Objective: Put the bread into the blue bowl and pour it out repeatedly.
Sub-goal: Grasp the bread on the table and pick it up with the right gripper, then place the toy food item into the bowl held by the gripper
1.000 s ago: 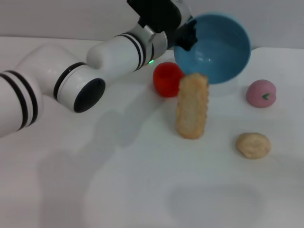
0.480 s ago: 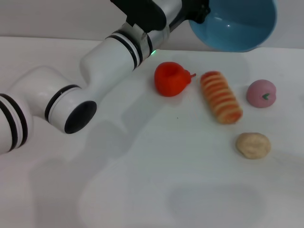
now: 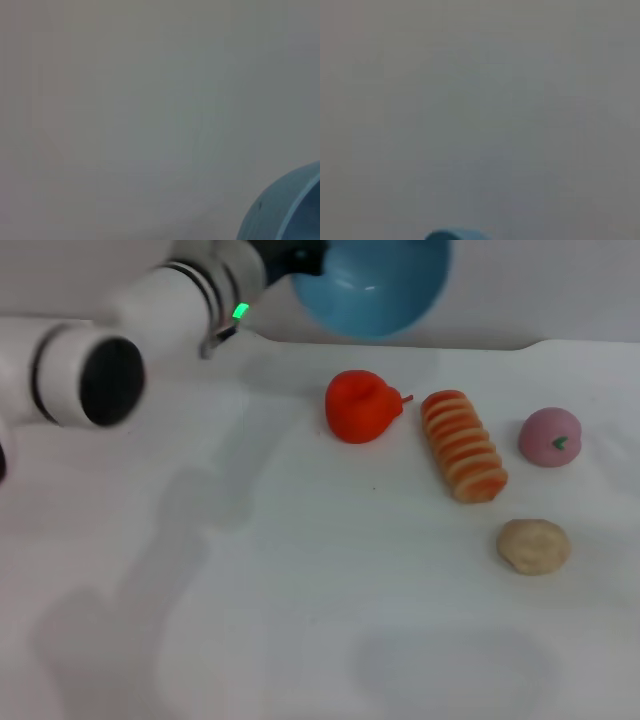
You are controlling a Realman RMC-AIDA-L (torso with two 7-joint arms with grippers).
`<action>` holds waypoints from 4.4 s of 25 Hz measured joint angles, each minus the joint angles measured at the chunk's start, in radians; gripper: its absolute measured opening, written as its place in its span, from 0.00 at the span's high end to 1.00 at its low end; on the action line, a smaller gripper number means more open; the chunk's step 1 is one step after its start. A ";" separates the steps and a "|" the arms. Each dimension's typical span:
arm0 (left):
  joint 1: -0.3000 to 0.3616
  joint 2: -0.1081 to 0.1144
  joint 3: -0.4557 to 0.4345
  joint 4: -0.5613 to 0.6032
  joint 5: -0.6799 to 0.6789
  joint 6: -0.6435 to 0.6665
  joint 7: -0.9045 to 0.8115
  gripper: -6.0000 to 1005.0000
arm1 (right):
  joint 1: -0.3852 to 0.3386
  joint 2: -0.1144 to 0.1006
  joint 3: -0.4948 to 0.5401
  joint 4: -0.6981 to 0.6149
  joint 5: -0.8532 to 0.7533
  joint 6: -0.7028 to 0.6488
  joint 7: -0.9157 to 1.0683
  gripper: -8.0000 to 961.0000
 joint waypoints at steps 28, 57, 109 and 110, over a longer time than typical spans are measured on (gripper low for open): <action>-0.113 0.009 -0.535 0.085 0.278 -1.152 0.067 0.98 | 0.358 0.006 -0.255 -0.443 -1.267 0.176 1.086 0.50; -0.131 -0.004 -0.499 0.099 0.217 -1.163 0.074 0.98 | 0.476 0.021 -0.589 0.023 -1.071 0.730 1.078 0.53; -0.139 -0.007 -0.395 0.045 0.089 -1.215 -0.061 0.98 | 0.191 0.011 -0.557 -0.566 -0.531 0.281 0.487 0.85; -0.140 -0.007 -0.394 0.045 0.079 -1.213 -0.061 0.98 | 0.192 0.012 -0.584 -0.562 -0.527 0.280 0.464 0.85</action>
